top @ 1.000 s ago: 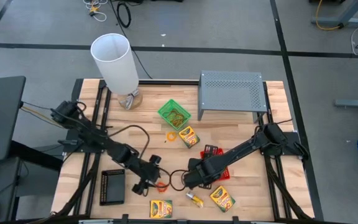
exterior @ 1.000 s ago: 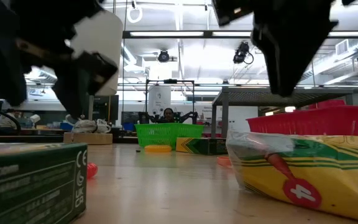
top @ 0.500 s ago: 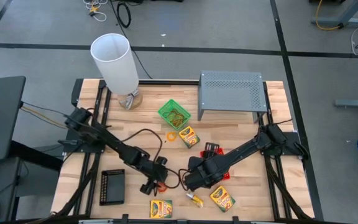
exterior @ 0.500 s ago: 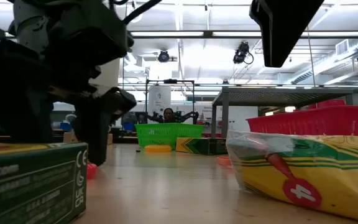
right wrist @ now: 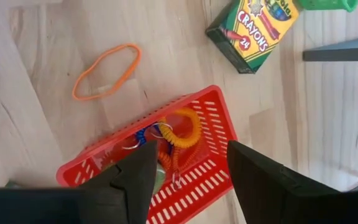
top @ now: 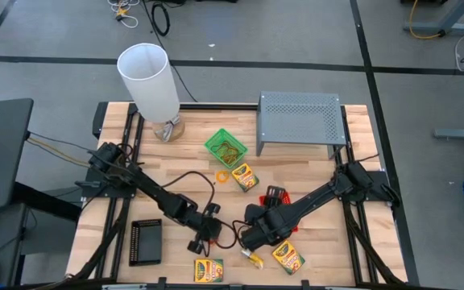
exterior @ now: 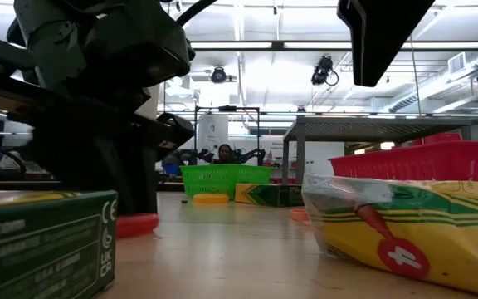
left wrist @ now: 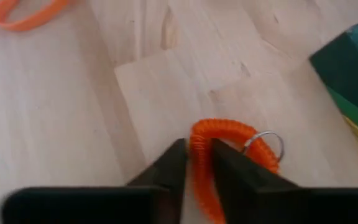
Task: Pick & Place Office Desk Supplies
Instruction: Put the orange spring keychain into the red bin
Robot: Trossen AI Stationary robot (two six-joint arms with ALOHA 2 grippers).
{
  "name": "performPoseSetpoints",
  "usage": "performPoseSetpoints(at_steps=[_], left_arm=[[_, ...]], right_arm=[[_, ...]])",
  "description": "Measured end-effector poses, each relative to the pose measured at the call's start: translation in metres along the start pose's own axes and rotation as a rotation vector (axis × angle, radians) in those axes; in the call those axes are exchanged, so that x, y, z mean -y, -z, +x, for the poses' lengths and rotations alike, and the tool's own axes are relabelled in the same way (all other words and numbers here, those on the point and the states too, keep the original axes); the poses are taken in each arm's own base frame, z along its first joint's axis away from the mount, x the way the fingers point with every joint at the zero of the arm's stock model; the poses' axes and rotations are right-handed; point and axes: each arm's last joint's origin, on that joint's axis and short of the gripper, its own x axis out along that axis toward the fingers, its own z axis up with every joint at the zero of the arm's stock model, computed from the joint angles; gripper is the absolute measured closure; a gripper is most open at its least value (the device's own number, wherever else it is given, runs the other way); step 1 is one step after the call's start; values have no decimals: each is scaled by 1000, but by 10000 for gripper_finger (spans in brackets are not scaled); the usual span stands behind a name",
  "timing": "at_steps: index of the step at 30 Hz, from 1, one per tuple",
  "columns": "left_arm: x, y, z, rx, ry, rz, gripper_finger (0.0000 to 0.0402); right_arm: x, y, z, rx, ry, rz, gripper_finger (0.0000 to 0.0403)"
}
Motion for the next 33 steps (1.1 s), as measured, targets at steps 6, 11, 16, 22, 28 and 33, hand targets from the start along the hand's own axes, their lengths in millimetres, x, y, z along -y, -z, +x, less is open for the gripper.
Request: performPoseSetpoints(at_steps=[6, 11, 16, 22, 28, 33], left_arm=[[0, 1, -1, -7, -9, 6, 389], [2, -1, -15, -15, -61, 11, 391], [3, -5, -50, -1, -226, 44, 391], [7, -20, -104, 170, -307, 38, 391], [8, -31, -160, 363, -376, 71, 391], [4, -36, -198, 506, -363, 79, 391]], right_arm=[[-2, 2, -2, 30, 28, 38, 201], [-6, 5, -5, 96, 87, 39, 202], [-12, 7, -8, 174, 116, 32, 201], [-26, 6, -15, 345, 138, -3, 201], [-41, -1, -25, 567, 163, -23, 201], [-53, -9, -38, 748, 219, -56, 202]])
